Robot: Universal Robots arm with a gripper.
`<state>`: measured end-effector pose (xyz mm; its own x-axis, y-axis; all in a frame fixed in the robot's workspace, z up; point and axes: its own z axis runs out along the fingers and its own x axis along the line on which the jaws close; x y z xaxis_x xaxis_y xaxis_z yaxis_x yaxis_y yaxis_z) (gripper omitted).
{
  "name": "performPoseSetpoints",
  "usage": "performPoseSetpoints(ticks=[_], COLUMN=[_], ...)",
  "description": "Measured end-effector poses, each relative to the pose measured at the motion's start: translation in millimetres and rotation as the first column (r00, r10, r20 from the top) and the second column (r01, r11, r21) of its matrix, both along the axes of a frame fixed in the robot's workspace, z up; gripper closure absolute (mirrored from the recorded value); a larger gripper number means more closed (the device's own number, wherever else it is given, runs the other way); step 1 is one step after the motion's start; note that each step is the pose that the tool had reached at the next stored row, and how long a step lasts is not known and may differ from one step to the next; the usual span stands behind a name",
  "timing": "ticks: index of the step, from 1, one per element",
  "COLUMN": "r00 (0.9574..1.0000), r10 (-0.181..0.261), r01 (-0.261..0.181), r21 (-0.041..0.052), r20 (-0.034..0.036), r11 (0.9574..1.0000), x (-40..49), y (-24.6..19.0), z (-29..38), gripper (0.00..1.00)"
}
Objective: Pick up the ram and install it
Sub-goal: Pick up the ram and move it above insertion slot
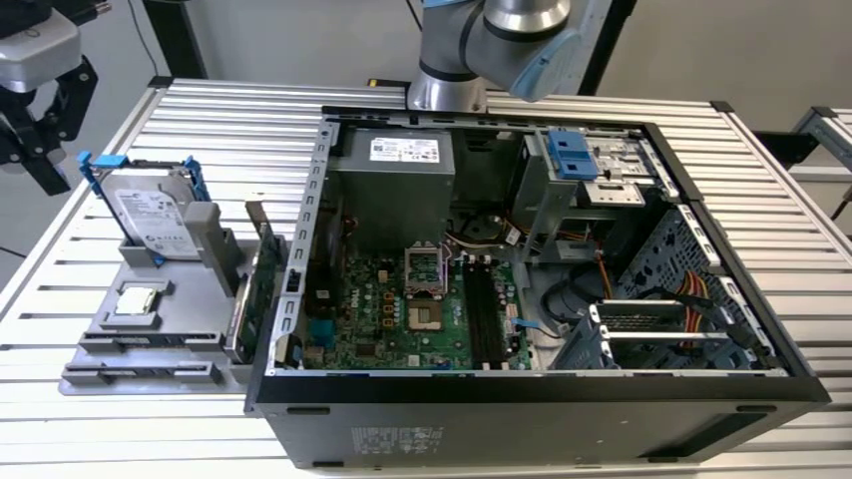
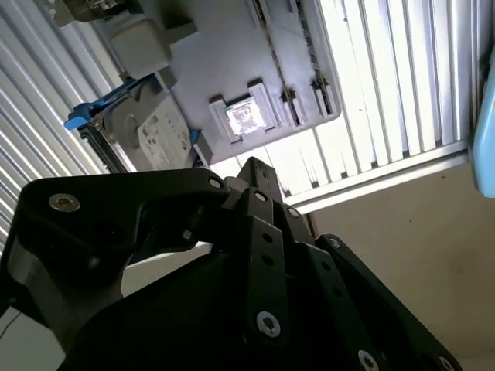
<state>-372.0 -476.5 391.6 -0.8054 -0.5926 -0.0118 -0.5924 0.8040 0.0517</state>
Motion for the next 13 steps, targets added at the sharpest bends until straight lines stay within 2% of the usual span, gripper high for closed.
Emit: performPoseSetpoints(ticks=[9, 13], r00=[0.9976, 0.9918], r10=[0.069, 0.128], r01=[-0.069, -0.128], r21=[0.0, 0.0001], r20=[0.0, 0.0001], r11=[0.9976, 0.9918], x=[0.0, 0.0], y=[0.0, 0.0], z=[0.0, 0.0], gripper=[1.0, 1.0])
